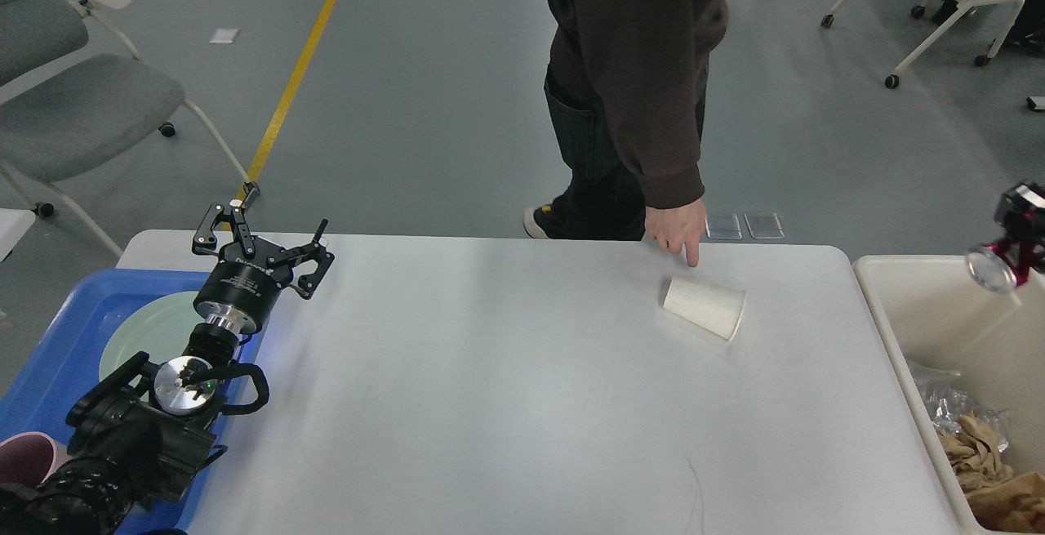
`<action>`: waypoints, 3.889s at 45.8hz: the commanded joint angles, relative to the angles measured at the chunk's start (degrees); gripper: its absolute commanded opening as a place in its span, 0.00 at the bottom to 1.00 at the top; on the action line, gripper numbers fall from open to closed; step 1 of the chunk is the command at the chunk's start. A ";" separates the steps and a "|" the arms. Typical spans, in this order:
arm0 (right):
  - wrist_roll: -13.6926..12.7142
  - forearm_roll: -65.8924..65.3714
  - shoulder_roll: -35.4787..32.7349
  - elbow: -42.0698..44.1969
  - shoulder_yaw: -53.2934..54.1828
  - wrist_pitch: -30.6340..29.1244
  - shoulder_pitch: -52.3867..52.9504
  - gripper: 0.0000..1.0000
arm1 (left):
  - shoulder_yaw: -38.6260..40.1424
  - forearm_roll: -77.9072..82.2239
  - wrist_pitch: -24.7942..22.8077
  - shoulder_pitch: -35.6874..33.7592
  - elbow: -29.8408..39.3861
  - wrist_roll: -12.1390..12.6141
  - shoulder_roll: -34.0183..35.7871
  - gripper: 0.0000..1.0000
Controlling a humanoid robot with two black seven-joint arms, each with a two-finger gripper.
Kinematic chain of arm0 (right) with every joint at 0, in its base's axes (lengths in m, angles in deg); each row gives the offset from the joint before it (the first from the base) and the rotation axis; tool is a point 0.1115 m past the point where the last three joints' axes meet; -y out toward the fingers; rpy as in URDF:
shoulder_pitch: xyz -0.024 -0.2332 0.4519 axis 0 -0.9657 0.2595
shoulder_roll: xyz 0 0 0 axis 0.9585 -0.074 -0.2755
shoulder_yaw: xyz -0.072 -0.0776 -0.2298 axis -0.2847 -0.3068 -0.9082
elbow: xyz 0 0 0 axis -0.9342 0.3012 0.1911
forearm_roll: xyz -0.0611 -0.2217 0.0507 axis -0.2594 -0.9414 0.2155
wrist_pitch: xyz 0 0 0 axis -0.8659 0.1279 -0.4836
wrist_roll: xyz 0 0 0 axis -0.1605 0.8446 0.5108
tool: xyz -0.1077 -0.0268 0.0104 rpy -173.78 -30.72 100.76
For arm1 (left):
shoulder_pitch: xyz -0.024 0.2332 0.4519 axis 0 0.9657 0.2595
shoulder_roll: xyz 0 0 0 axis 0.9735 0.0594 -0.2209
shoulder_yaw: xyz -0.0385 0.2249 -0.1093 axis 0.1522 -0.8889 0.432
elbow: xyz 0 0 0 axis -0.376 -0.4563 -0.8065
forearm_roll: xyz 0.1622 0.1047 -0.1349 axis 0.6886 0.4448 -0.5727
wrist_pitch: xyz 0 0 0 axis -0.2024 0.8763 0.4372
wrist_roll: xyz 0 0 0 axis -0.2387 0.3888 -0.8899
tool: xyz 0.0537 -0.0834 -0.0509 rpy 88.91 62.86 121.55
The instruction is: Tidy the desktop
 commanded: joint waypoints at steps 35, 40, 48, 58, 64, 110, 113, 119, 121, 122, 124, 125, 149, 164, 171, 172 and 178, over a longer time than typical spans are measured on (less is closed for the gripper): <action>0.09 0.56 6.98 15.90 16.30 3.23 -20.38 1.00 | 0.02 0.00 0.10 -0.10 0.00 0.00 -0.07 0.96; -0.09 0.12 9.26 12.11 12.80 2.44 -12.29 1.00 | 0.02 0.00 0.01 -0.02 0.00 0.00 0.02 0.96; -0.09 0.47 16.73 3.15 0.58 -2.57 2.83 1.00 | 0.02 0.00 0.01 -0.01 0.00 0.00 0.02 0.96; 0.00 0.82 25.61 -4.15 -4.44 -14.42 18.30 1.00 | 0.02 0.00 0.01 -0.01 0.00 0.00 0.02 0.96; 0.09 0.82 31.85 -4.50 -7.51 -24.18 25.95 1.00 | 0.02 0.00 0.01 -0.01 0.00 0.00 0.02 0.96; 0.00 0.03 34.32 27.39 14.63 -14.88 -25.45 1.00 | 0.02 0.00 0.01 -0.01 0.00 0.00 0.02 0.96; 0.00 0.03 34.84 30.29 14.72 -14.88 -27.91 1.00 | 0.02 0.00 0.01 -0.01 0.00 0.00 0.02 0.96; 0.00 0.12 35.46 33.46 15.24 -13.39 -30.29 1.00 | 0.02 0.00 0.01 -0.01 0.00 0.00 0.02 0.96; 0.00 0.12 35.46 33.46 16.03 -12.51 -30.64 1.00 | 0.02 0.00 0.01 -0.01 0.00 0.00 -0.07 0.96; 0.00 0.21 35.46 33.38 16.56 -12.07 -30.73 1.00 | 0.02 0.00 0.01 -0.01 0.00 0.00 -0.07 0.96; 0.00 0.21 35.46 33.38 17.53 -11.71 -31.08 1.00 | 0.02 0.00 0.01 -0.01 0.00 0.00 0.02 0.96; 0.00 0.21 35.37 33.38 17.97 -11.62 -31.25 1.00 | 0.02 0.00 0.01 -0.01 0.00 0.00 0.02 0.96; 0.09 0.73 33.09 33.38 30.62 -11.01 -35.21 1.00 | 0.02 0.00 0.10 -0.01 0.00 0.00 0.02 0.96; 0.35 0.65 33.09 33.11 33.35 -3.37 -37.50 0.99 | 0.02 0.00 0.01 -0.01 0.00 0.00 -0.07 0.96; 0.53 0.56 33.09 33.03 34.40 -1.78 -37.67 0.98 | 0.02 0.00 0.01 -0.01 0.00 0.00 0.02 0.96; 0.53 0.56 33.09 32.94 34.49 -1.61 -37.67 0.98 | 0.02 0.00 0.01 -0.01 0.00 0.00 0.02 0.96; 0.53 0.65 33.18 32.76 34.49 -0.38 -37.76 0.98 | 0.02 0.00 0.01 -0.01 0.00 0.00 0.02 0.96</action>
